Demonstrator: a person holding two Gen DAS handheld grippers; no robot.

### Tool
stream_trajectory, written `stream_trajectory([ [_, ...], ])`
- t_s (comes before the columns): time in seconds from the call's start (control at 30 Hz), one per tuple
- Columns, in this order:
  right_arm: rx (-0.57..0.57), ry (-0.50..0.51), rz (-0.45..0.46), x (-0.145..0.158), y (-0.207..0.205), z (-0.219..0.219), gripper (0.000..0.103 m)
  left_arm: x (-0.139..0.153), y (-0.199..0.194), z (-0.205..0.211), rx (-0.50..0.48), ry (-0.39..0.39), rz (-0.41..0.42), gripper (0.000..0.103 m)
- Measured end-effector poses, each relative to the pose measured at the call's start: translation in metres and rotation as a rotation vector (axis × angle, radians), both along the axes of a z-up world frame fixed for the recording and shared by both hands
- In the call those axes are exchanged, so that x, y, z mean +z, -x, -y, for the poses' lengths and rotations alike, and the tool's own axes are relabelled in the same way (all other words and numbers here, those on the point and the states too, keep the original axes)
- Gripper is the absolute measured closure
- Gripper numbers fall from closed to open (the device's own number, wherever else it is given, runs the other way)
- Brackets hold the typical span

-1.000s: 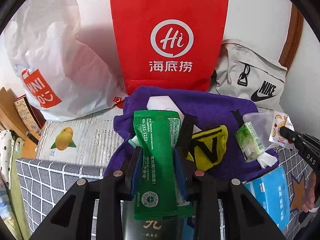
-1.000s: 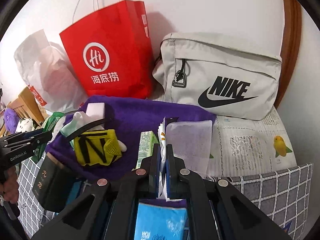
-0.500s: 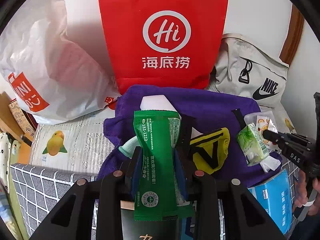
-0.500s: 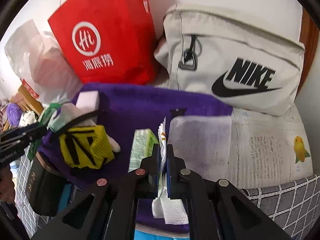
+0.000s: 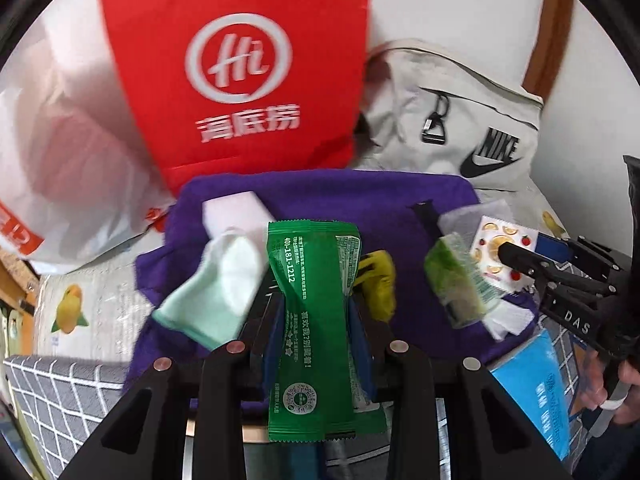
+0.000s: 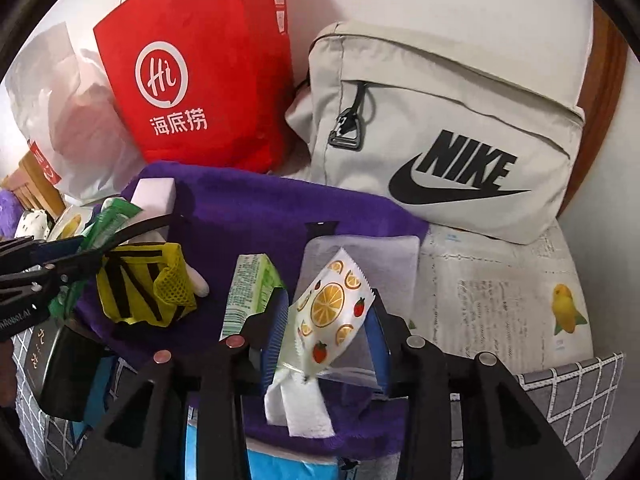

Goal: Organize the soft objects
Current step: 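Release the packet with the left tool while the right tool releases the sachet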

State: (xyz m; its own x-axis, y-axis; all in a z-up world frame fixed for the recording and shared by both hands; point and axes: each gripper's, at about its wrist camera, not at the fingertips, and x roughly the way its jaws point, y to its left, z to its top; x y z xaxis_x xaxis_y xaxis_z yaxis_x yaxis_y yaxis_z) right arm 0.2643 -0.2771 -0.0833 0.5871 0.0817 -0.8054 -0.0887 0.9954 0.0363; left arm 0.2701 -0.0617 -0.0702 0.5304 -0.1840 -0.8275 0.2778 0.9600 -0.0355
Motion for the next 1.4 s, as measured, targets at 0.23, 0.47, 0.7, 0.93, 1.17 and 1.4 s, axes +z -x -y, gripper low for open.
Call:
stream_trajectory([
  [0.23,-0.014,-0.012,0.026,0.009,0.012,0.009,0.060,-0.002,-0.003,0.039,-0.078,0.000,-0.010,0.072],
  [0.47,-0.033,-0.025,0.020,0.006,0.020,0.019,0.059,-0.021,-0.014,0.061,-0.088,-0.028,-0.043,0.072],
  [0.7,-0.037,-0.032,0.011,0.001,0.024,0.026,0.059,-0.033,-0.019,0.072,-0.090,-0.077,-0.037,0.070],
  [0.93,-0.039,-0.044,0.015,0.002,0.026,0.029,0.059,-0.038,-0.028,0.067,-0.070,-0.058,-0.073,0.064],
  [1.17,-0.025,-0.035,0.025,0.007,0.031,0.026,0.058,-0.030,-0.027,0.066,-0.070,-0.040,-0.072,0.047],
  [1.4,-0.021,-0.030,0.028,0.015,0.041,0.020,0.058,-0.010,-0.013,0.056,-0.056,-0.072,-0.029,0.044],
])
